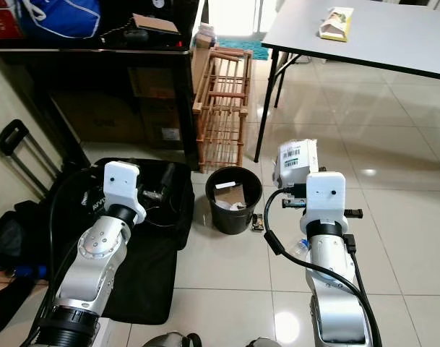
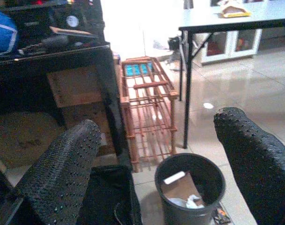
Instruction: Picking trash to rubbish bin
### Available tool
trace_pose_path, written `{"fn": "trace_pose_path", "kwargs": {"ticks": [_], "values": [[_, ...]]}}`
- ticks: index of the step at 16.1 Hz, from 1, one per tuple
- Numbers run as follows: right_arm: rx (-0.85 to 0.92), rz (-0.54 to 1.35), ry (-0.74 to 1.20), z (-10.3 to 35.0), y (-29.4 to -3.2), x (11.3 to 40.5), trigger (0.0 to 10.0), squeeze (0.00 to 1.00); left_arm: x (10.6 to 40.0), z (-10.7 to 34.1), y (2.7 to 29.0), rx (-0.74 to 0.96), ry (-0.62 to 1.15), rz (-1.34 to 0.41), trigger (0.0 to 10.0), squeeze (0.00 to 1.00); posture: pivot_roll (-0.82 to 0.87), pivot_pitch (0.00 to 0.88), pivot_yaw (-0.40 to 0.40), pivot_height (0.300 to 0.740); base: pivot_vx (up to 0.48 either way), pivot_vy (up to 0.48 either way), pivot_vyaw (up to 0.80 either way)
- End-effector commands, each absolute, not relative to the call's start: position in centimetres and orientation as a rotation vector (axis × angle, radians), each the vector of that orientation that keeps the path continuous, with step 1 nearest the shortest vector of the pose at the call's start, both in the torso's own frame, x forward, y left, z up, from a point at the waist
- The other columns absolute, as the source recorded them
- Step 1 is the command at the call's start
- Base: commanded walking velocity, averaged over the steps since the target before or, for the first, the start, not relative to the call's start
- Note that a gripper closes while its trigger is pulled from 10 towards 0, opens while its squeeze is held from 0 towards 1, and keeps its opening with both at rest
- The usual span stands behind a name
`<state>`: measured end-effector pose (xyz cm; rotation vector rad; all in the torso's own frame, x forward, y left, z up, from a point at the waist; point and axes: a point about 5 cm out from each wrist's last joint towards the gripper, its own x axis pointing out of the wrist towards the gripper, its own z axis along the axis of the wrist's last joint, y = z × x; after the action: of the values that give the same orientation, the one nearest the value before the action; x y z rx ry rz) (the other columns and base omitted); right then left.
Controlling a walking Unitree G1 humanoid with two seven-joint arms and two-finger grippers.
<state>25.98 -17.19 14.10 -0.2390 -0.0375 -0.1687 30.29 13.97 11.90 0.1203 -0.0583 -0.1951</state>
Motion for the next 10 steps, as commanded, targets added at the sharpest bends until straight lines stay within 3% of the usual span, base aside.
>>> {"fn": "trace_pose_path", "kwargs": {"ticks": [1,7,8,9,10], "values": [[-0.227,-0.165,-0.022,13.87,-17.18,25.71,10.0,0.0,30.08,11.49,13.96,0.122,-0.05,-0.216,10.0,0.0,-0.05,0.1,0.029,0.74,0.0,0.0,0.0],[-0.236,-0.154,-0.026,13.92,-16.87,26.04,10.0,0.0,29.8,11.34,13.26,0.09,-0.05,-0.287,10.0,0.0,-0.05,0.099,0.032,0.74,0.444,0.0,0.0],[-0.236,-0.153,-0.025,13.89,-16.82,26.07,10.0,0.0,29.77,11.28,13.3,0.09,-0.048,-0.288,10.0,0.05,-0.05,0.099,0.032,0.74,0.465,0.0,0.0],[-0.236,-0.151,-0.024,13.85,-16.79,26.05,10.0,0.0,29.72,11.25,13.3,0.09,-0.048,-0.291,10.0,0.18,-0.05,0.099,0.034,0.74,0.45,0.0,0.0],[-0.236,-0.149,-0.023,13.82,-16.75,26.06,10.0,0.0,29.7,11.24,13.28,0.09,-0.048,-0.295,10.0,0.2,-0.05,0.099,0.034,0.74,0.446,0.0,0.0]]}}
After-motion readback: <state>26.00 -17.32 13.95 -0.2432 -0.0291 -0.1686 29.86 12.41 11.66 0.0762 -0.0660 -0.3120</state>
